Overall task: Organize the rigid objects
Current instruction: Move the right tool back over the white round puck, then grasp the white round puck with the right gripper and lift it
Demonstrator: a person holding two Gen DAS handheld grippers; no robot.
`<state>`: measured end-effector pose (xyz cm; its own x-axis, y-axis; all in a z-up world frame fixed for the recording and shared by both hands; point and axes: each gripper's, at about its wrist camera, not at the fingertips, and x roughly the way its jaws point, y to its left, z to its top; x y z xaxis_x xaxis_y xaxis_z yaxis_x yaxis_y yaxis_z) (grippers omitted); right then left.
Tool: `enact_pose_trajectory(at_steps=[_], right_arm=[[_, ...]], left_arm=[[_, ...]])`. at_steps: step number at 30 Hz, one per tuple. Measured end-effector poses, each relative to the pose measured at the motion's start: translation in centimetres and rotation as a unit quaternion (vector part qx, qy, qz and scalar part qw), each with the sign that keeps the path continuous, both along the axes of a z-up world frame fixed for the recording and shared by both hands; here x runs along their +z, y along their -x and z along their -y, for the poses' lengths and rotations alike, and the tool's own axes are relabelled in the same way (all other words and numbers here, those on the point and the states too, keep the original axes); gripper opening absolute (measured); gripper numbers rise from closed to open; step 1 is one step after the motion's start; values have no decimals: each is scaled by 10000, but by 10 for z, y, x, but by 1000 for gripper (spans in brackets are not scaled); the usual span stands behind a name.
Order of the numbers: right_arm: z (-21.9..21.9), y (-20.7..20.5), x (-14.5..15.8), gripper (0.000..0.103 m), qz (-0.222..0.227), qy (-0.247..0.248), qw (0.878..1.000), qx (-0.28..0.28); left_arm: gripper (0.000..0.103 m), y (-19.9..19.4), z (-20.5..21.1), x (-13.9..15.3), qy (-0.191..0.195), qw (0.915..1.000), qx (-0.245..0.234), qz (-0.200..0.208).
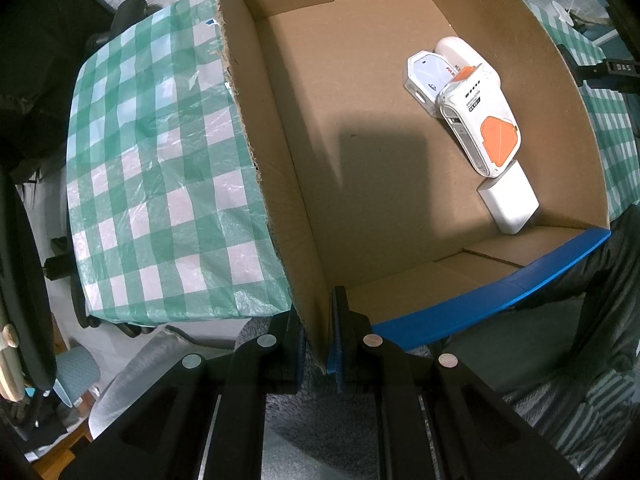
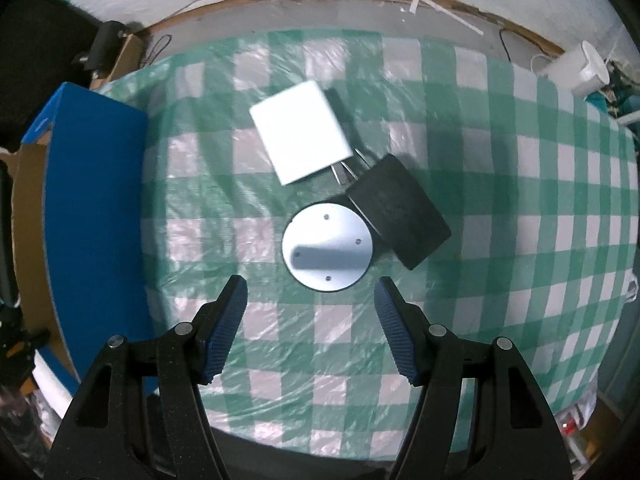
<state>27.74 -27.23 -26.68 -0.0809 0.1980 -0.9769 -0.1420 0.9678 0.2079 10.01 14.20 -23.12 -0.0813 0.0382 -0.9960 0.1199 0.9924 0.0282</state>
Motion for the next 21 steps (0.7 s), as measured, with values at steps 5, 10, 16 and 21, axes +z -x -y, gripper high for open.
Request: enact_pose_trajectory(at_steps=[5,10,16,21], right_arm=[[9,-3,-17,67,-141,-80,9997,-171],[6,-11,-26,67,-40,-66,9998,-203],[0,-19,-40,68,-80,-37,9995,-295],[-5,-20,-47,68,-43,113,9997,-208]], left_arm=[[10,0,-1,0,-6,10000,5,-18],[10,-2,-1,1,-57,10000,-43,-69],[10,-1,-2,1,-22,10000,-24,-72],[10,-3,-2,0,-12,10000,-25,-87]])
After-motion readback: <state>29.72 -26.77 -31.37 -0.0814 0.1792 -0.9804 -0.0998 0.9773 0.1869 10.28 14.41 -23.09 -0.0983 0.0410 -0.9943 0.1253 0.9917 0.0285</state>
